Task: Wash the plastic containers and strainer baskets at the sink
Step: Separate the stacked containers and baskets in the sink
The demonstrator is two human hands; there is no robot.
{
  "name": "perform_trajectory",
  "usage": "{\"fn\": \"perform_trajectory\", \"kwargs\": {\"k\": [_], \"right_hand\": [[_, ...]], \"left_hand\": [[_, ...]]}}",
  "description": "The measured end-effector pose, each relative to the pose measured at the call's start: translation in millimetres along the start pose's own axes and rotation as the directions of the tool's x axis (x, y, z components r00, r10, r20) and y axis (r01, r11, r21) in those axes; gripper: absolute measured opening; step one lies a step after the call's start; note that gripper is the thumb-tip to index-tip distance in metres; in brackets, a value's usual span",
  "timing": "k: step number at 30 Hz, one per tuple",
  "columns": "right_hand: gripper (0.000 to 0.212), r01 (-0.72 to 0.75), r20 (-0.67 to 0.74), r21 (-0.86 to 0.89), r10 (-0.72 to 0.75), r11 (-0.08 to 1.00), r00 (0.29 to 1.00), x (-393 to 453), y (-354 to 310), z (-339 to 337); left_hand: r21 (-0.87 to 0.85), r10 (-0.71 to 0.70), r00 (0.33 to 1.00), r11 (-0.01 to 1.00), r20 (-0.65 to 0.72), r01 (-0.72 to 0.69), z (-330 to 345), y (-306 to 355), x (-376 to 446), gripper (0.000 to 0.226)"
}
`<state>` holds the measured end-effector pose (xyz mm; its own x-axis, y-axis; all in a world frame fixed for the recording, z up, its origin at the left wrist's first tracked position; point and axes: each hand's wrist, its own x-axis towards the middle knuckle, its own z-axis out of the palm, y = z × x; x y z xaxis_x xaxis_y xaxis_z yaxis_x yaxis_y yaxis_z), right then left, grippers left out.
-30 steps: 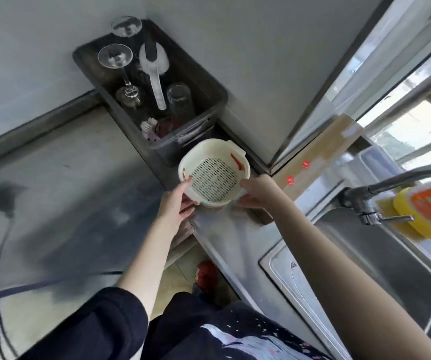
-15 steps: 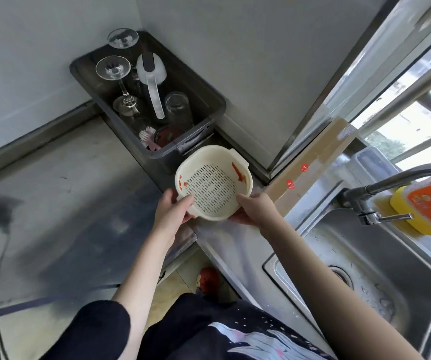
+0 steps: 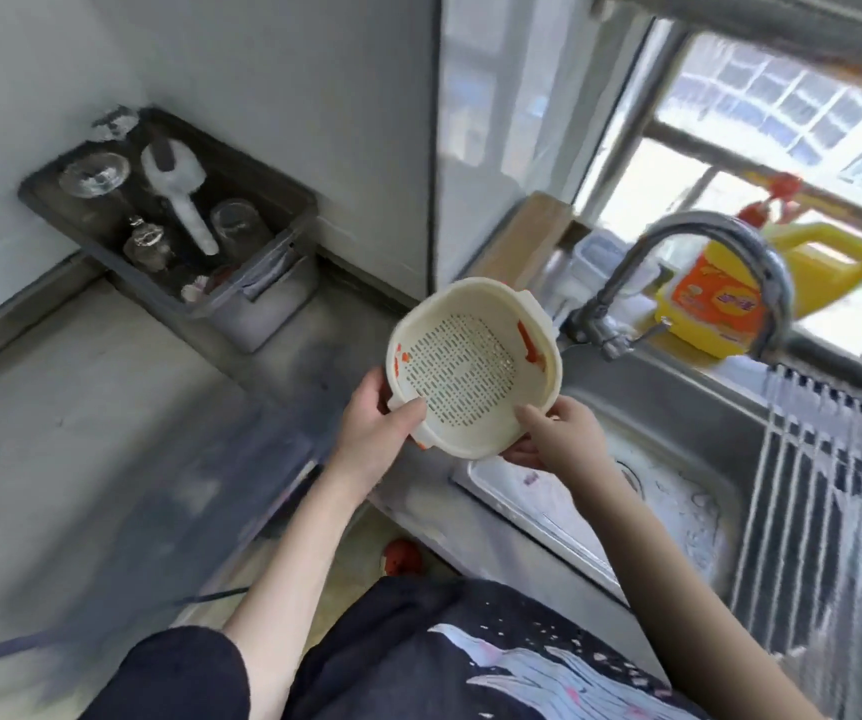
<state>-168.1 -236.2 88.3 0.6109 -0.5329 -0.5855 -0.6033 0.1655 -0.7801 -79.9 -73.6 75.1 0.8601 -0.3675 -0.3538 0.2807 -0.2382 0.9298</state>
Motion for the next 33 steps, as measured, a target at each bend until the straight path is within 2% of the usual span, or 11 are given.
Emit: {"fn": "perform_trajectory", "kwargs": {"k": [4,9,14,16,19,21,23,25,28,30,33], "right_hand": [[0.007,-0.046,-0.129,0.149,0.065,0.988,0.990,-11,39,-62],[0.019,-0.130,-0.178,0.286,0.186,0.949,0.966,-22,90,-111],[0.025,-0.251,-0.064,0.376,0.296,0.892,0.953,-22,121,-131],[0.027,-0.292,-0.040,0.411,0.337,0.863,0.941,-22,128,-137],[0.029,-0.334,-0.027,0.417,0.379,0.845,0.925,-20,146,-143],[0.026,-0.216,-0.189,0.193,0.252,0.957,0.949,-20,161,-149],[0.020,0.026,-0.314,-0.188,-0.085,0.982,0.945,-24,171,-155],[0.009,0.292,-0.181,-0.353,-0.371,0.889,0.911,-29,170,-154],[0.020,0.534,0.132,-0.500,-0.549,0.682,0.825,-19,171,-143],[0.019,0.567,0.199,-0.536,-0.559,0.625,0.805,-12,167,-133],[0.010,0.569,0.179,-0.570,-0.586,0.593,0.790,-1,159,-120]], "left_hand": [[0.009,-0.024,0.991,1.000,0.128,0.023,68,-2,-12,0.031],[0.123,-0.166,0.959,0.982,0.229,0.141,127,-25,-28,0.026],[0.193,-0.230,0.960,0.961,0.158,0.198,158,-47,-36,0.016],[0.212,-0.271,0.957,0.946,0.107,0.244,166,-55,-39,0.007],[0.198,-0.349,0.933,0.924,0.085,0.327,172,-62,-41,0.007],[0.212,-0.385,0.919,0.908,0.081,0.362,174,-62,-38,0.008],[0.249,-0.400,0.914,0.895,0.073,0.371,175,-63,-32,0.009],[0.269,-0.421,0.904,0.881,0.070,0.389,177,-62,-28,0.012],[0.232,-0.488,0.868,0.858,0.091,0.458,180,-61,-19,0.011],[0.199,-0.541,0.834,0.834,0.107,0.515,176,-61,-13,0.022],[0.153,-0.585,0.801,0.810,0.126,0.567,169,-57,-5,0.031]]}}
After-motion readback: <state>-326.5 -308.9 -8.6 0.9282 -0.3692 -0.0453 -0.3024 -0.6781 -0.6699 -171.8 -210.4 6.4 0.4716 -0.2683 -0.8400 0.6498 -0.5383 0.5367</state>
